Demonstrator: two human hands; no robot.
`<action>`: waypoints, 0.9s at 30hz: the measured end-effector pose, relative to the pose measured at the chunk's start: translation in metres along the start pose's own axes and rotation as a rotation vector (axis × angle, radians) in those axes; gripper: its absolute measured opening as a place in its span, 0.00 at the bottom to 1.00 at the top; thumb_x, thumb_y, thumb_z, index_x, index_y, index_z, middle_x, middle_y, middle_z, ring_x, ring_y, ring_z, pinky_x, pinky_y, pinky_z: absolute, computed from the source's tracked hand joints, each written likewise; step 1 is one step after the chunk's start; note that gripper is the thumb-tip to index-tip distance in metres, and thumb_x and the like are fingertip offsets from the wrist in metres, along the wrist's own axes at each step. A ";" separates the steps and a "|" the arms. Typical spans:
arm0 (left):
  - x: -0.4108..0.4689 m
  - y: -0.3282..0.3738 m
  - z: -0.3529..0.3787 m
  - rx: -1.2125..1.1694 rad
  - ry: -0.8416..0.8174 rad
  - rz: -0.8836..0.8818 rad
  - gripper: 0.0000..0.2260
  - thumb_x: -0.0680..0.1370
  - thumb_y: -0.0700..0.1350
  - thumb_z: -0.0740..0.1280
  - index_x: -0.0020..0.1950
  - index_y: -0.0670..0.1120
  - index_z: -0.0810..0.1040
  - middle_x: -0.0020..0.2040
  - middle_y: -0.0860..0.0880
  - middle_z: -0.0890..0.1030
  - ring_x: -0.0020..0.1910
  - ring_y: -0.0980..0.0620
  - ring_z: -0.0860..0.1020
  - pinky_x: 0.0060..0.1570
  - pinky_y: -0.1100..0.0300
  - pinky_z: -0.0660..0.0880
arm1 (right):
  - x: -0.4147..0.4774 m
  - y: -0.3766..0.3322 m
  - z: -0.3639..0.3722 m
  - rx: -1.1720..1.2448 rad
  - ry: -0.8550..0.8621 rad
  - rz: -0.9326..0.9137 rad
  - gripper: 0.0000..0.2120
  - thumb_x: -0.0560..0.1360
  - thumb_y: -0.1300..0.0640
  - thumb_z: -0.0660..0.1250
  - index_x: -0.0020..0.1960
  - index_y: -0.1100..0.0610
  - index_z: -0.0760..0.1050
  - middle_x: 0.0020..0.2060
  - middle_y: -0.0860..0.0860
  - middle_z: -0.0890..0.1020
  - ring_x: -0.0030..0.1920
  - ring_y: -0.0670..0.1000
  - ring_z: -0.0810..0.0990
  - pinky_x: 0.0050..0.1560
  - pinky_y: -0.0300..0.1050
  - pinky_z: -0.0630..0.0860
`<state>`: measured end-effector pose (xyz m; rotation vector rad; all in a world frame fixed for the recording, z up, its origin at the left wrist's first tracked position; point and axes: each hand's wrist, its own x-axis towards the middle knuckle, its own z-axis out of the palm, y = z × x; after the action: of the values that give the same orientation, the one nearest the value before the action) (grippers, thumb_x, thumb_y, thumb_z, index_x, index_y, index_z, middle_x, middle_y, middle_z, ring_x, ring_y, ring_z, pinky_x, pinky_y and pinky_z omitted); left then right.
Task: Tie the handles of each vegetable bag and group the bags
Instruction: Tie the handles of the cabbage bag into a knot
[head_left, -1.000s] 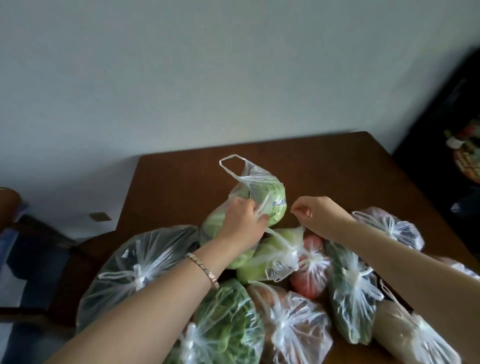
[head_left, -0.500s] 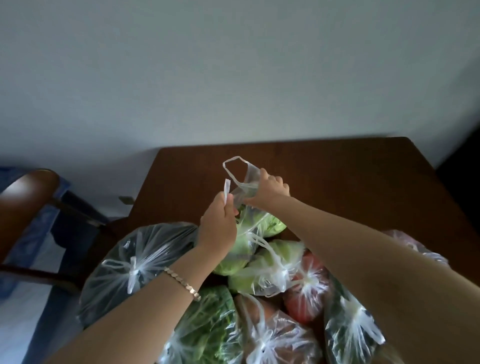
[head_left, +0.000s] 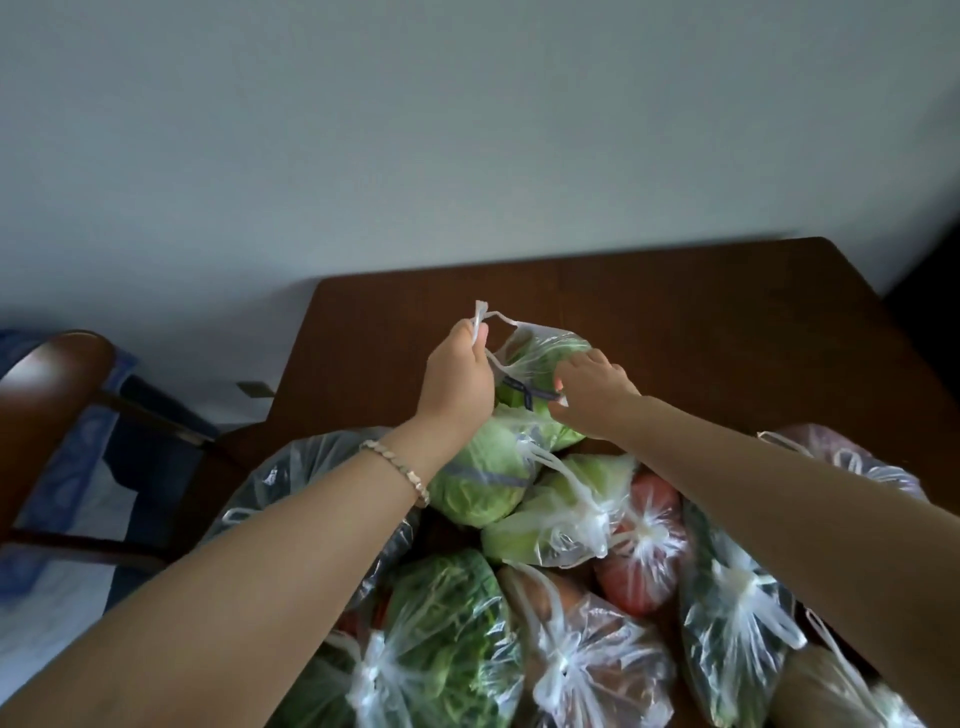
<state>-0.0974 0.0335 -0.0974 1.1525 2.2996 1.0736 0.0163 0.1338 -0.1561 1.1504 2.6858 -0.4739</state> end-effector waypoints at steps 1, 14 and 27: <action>0.003 0.001 0.000 0.018 -0.035 0.030 0.15 0.82 0.44 0.52 0.36 0.46 0.63 0.33 0.50 0.69 0.31 0.54 0.67 0.33 0.57 0.64 | 0.000 0.000 0.001 0.006 0.005 0.029 0.19 0.75 0.50 0.60 0.62 0.59 0.69 0.63 0.56 0.71 0.67 0.56 0.64 0.64 0.53 0.65; 0.016 -0.025 -0.019 -0.047 -0.149 0.227 0.16 0.82 0.44 0.52 0.34 0.47 0.63 0.28 0.52 0.64 0.25 0.57 0.61 0.28 0.63 0.62 | 0.068 -0.030 -0.013 -0.044 0.074 0.048 0.31 0.69 0.37 0.63 0.67 0.50 0.65 0.68 0.56 0.61 0.67 0.59 0.60 0.66 0.54 0.62; 0.001 -0.011 -0.020 -0.203 -0.135 -0.021 0.12 0.79 0.45 0.54 0.36 0.50 0.62 0.30 0.53 0.65 0.27 0.56 0.62 0.32 0.58 0.62 | -0.003 0.015 -0.038 0.651 0.386 0.104 0.17 0.78 0.55 0.57 0.31 0.57 0.63 0.27 0.49 0.68 0.29 0.50 0.66 0.26 0.34 0.62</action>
<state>-0.1159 0.0206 -0.0922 1.0833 2.0433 1.1542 0.0273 0.1552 -0.1231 1.6793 2.8424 -1.2942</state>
